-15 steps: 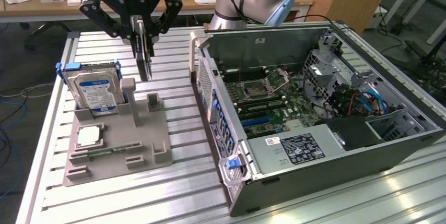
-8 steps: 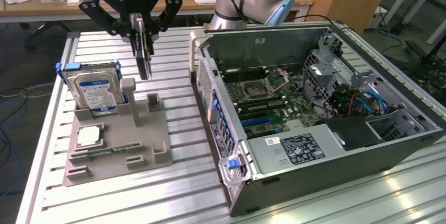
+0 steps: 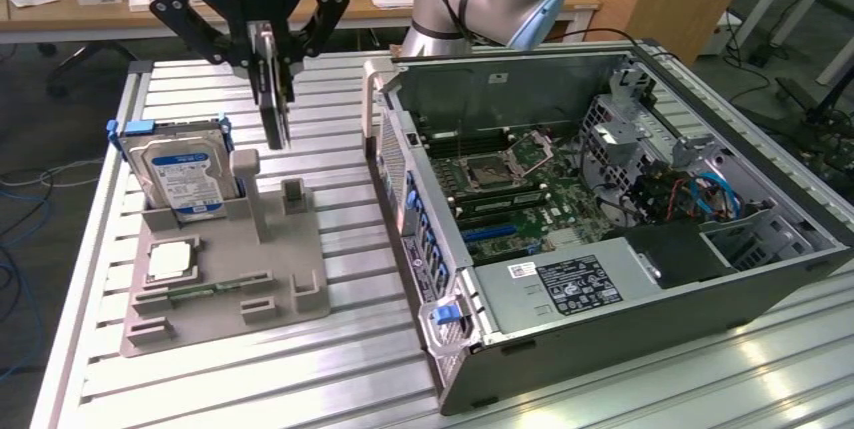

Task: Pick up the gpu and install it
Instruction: 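Pick up the gpu and move the gpu toward the slot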

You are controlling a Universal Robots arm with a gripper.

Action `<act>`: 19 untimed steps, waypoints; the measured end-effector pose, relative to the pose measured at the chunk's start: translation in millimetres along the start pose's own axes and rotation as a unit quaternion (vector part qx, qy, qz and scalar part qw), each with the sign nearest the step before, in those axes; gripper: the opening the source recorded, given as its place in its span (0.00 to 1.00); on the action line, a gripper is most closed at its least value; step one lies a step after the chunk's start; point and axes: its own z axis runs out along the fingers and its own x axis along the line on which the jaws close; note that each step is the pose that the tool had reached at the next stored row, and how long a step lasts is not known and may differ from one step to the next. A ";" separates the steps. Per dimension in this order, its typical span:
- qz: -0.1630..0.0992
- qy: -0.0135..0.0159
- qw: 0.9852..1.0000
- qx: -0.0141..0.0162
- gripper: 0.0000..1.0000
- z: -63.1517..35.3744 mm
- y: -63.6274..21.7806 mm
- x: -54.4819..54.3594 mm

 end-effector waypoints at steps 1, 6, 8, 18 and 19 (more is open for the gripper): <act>0.000 0.000 1.000 0.000 0.28 -0.4 0.0 0.0; 0.000 0.000 1.000 0.000 0.28 -3.1 0.1 -0.1; -0.001 0.000 1.000 0.000 0.28 -4.2 0.2 -0.1; -0.001 0.000 1.000 0.000 0.28 -10.3 0.5 -0.6; -0.001 0.000 1.000 0.000 0.28 -10.3 0.5 -1.8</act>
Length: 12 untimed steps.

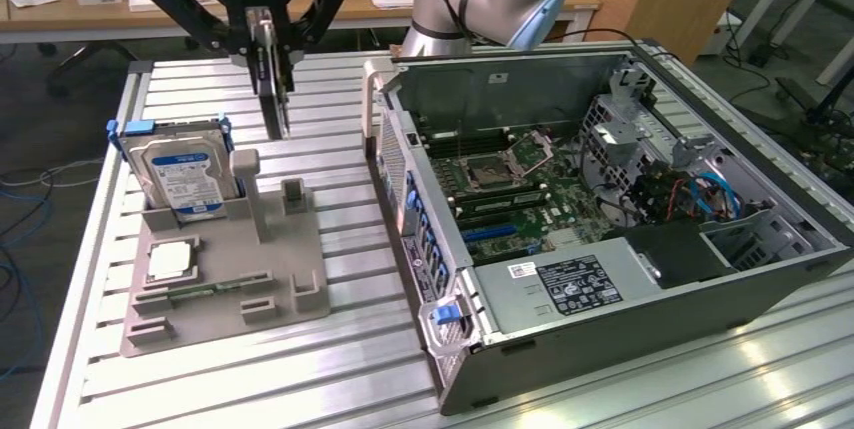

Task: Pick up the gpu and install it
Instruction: 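Pick up the gpu and move the gpu toward the slot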

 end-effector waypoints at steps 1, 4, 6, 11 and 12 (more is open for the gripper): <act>0.000 0.000 1.000 0.000 0.28 0.1 0.0 -1.9; 0.000 0.000 1.000 0.000 0.28 0.5 0.1 -7.4; 0.000 0.000 1.000 0.000 0.28 0.6 0.2 -10.3; 0.000 0.000 1.000 0.000 0.28 1.0 0.4 -21.3; 0.000 0.000 1.000 0.000 0.28 1.0 0.4 -22.9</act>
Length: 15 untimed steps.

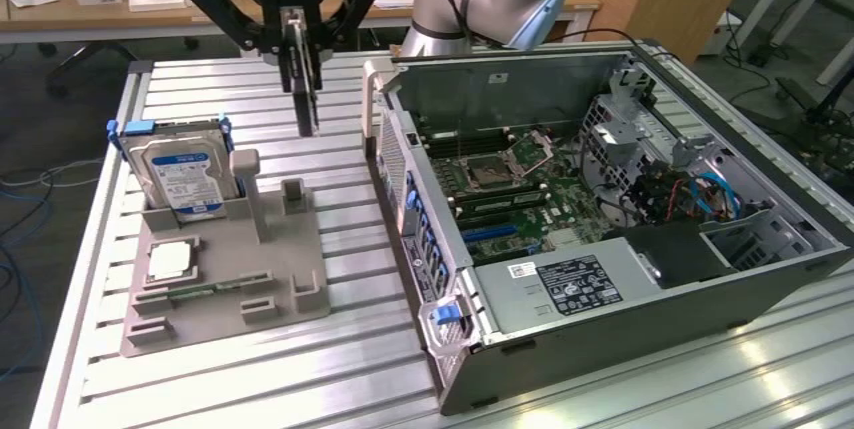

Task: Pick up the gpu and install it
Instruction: 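Pick up the gpu and move the gpu toward the slot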

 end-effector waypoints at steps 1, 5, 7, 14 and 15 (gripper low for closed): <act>0.000 0.000 1.000 0.000 0.28 0.1 0.0 -1.3; 0.000 0.000 1.000 0.000 0.28 0.2 0.1 -5.0; 0.000 0.000 1.000 0.000 0.28 0.2 0.1 -6.8; 0.000 0.000 1.000 0.000 0.28 0.5 0.3 -15.5; 0.000 0.000 1.000 0.000 0.28 0.5 0.3 -17.1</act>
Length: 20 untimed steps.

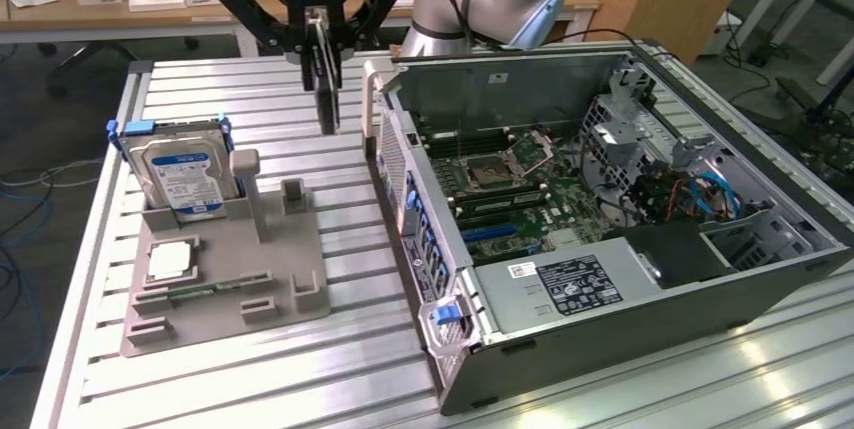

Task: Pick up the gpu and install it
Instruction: 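Pick up the gpu and move the gpu toward the slot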

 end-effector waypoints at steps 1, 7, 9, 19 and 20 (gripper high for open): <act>0.000 0.000 1.000 0.000 0.28 0.1 0.0 -1.3; 0.000 0.000 1.000 0.000 0.28 0.2 0.2 -9.8; 0.000 0.000 1.000 0.000 0.28 0.4 0.2 -13.4; 0.000 0.000 1.000 0.000 0.28 0.7 0.4 -25.9; 0.000 0.000 1.000 0.000 0.28 0.8 0.4 -27.3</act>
